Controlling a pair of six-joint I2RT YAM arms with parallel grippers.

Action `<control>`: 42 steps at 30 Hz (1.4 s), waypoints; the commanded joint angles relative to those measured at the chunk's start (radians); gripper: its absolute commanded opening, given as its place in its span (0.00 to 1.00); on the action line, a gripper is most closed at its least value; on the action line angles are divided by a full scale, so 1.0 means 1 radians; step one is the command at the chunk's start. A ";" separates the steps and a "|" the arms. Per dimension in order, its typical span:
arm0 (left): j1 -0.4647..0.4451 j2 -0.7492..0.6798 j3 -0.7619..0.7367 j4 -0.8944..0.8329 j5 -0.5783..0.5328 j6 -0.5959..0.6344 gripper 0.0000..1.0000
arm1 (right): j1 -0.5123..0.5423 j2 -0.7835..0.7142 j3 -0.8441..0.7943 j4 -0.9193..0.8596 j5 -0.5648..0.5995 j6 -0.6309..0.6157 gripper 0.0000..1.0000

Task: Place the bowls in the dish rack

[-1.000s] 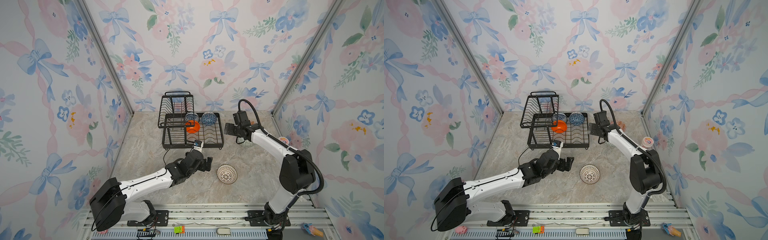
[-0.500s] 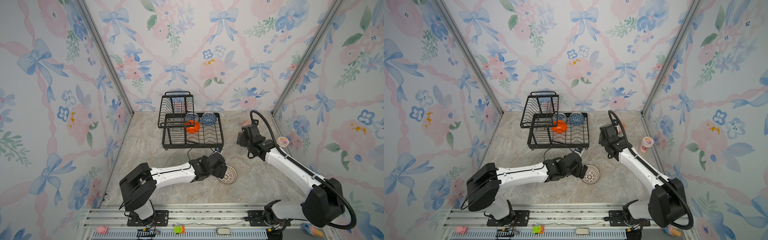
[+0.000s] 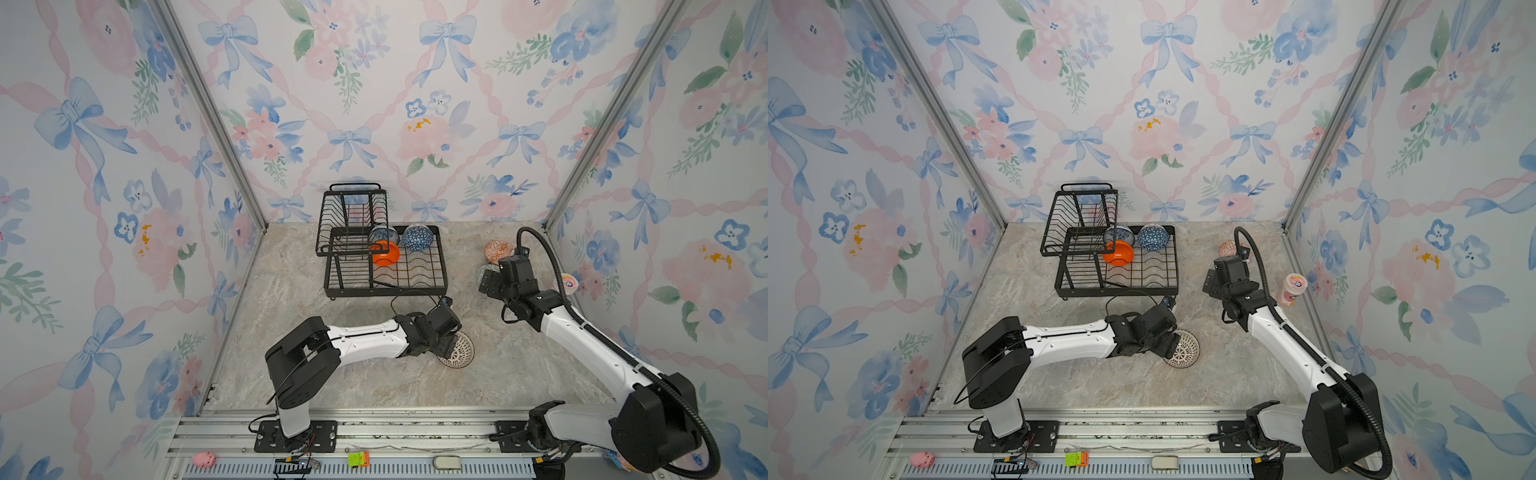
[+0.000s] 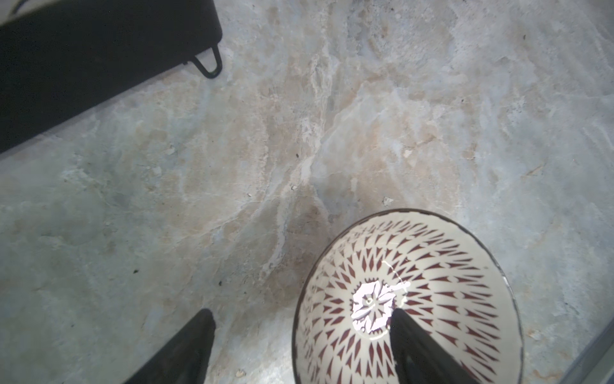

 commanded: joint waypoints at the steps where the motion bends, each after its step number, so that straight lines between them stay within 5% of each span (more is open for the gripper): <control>1: -0.003 0.038 0.030 -0.036 0.018 -0.008 0.77 | -0.036 -0.030 -0.027 0.016 -0.046 0.040 0.97; 7: 0.000 0.063 0.047 -0.036 0.012 -0.015 0.65 | -0.100 -0.045 -0.052 0.033 -0.114 0.078 0.97; 12: 0.017 0.074 0.055 -0.036 0.023 -0.017 0.43 | -0.109 -0.055 -0.062 0.042 -0.126 0.090 0.97; 25: 0.048 0.091 0.064 -0.036 0.062 -0.034 0.15 | -0.126 -0.066 -0.077 0.060 -0.154 0.110 0.97; 36: 0.084 -0.047 0.051 -0.031 -0.142 -0.052 0.00 | -0.130 -0.053 -0.082 0.092 -0.237 0.116 0.97; 42: 0.092 -0.107 0.057 -0.009 -0.286 -0.075 0.00 | -0.132 -0.074 -0.083 0.109 -0.279 0.116 0.97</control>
